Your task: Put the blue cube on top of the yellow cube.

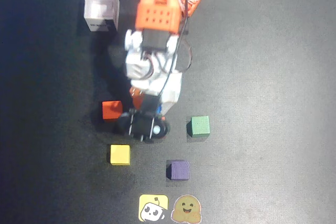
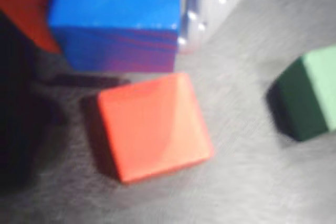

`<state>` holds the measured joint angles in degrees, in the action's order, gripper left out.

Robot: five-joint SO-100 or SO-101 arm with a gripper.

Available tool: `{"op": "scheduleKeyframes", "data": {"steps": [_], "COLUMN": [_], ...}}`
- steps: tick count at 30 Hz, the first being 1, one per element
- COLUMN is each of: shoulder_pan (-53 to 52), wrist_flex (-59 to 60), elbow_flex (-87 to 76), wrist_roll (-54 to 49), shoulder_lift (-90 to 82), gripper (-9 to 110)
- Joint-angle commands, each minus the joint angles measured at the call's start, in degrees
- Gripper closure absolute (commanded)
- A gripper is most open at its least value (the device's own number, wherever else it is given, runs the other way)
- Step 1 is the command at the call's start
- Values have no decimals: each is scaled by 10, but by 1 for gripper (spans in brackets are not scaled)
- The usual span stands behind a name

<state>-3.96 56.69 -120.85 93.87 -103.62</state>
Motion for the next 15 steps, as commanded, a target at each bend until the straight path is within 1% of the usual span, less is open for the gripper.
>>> {"op": "scheduleKeyframes", "data": {"steps": [1,4,8,15], "shoulder_pan": [-22,-38,-51,-52], "wrist_flex": [27,52,71,97], "elbow_flex": [77,126,181,255], "wrist_roll": [-37,-83,-120,-112], "shoulder_lift": [39,80,121,171], "gripper": [93,93,93,93]}}
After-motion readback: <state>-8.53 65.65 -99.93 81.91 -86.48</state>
